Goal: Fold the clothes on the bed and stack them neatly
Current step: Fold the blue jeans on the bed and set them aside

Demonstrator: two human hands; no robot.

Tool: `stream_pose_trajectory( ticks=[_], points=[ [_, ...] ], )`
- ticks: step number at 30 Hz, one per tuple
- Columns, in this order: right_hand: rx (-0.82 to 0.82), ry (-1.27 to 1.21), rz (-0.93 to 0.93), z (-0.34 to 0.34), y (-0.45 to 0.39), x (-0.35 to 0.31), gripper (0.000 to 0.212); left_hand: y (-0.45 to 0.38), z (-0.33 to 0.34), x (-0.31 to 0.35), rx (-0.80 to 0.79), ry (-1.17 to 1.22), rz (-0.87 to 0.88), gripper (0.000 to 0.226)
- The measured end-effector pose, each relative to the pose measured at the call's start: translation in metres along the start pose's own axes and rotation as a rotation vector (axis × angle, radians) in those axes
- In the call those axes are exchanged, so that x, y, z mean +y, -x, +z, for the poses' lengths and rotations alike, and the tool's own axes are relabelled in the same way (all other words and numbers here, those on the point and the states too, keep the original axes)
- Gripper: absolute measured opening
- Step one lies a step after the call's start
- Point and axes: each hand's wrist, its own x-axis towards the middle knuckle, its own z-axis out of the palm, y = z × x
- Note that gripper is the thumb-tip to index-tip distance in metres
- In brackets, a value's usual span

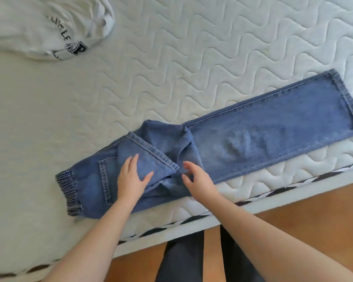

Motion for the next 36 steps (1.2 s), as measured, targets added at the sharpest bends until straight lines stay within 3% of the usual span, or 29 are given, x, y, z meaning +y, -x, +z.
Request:
stream_pose_trajectory(
  ticks=[3,6,10,12,15,19,23,25,28,31,34,36],
  points=[
    [0.038,0.209,0.017,0.03,-0.006,-0.016,0.054,0.003,0.006,-0.019,-0.046,0.065,-0.017,0.074],
    [0.052,0.188,0.177,0.051,-0.016,-0.028,0.06,0.0,0.009,-0.02,-0.005,0.073,0.005,0.048],
    [0.19,0.082,0.303,0.052,-0.021,-0.041,0.037,0.004,0.006,-0.018,-0.02,0.16,-0.006,0.025],
    [0.251,0.083,0.266,0.047,-0.014,-0.047,0.025,0.007,0.001,-0.021,-0.023,0.248,-0.007,0.018],
    [0.303,0.041,0.22,0.037,0.006,-0.051,0.023,0.011,-0.009,-0.027,0.059,0.372,0.001,0.018],
    [0.336,-0.028,0.12,0.015,0.035,-0.052,0.017,-0.006,-0.019,-0.029,0.098,0.274,0.052,0.051],
    [0.204,-0.094,-0.003,-0.007,0.056,-0.041,0.014,-0.038,-0.025,-0.012,-0.148,0.219,0.066,0.106],
    [0.149,-0.18,-0.046,-0.018,0.064,-0.034,0.013,-0.05,-0.026,0.004,-0.287,0.238,0.115,0.114],
    [0.081,-0.349,-0.112,-0.038,0.075,-0.026,0.028,-0.059,-0.021,0.032,-0.443,0.258,0.161,0.099],
    [0.072,-0.528,-0.152,-0.065,0.078,-0.019,0.043,-0.061,-0.017,0.062,-0.432,0.11,0.21,0.084],
    [0.073,-0.773,-0.126,-0.098,0.075,-0.008,0.037,-0.061,-0.015,0.087,-0.479,0.111,0.175,0.072],
    [0.103,-0.853,-0.094,-0.123,0.073,0.003,0.036,-0.06,-0.014,0.106,-0.547,0.187,0.183,0.048]
  ],
)
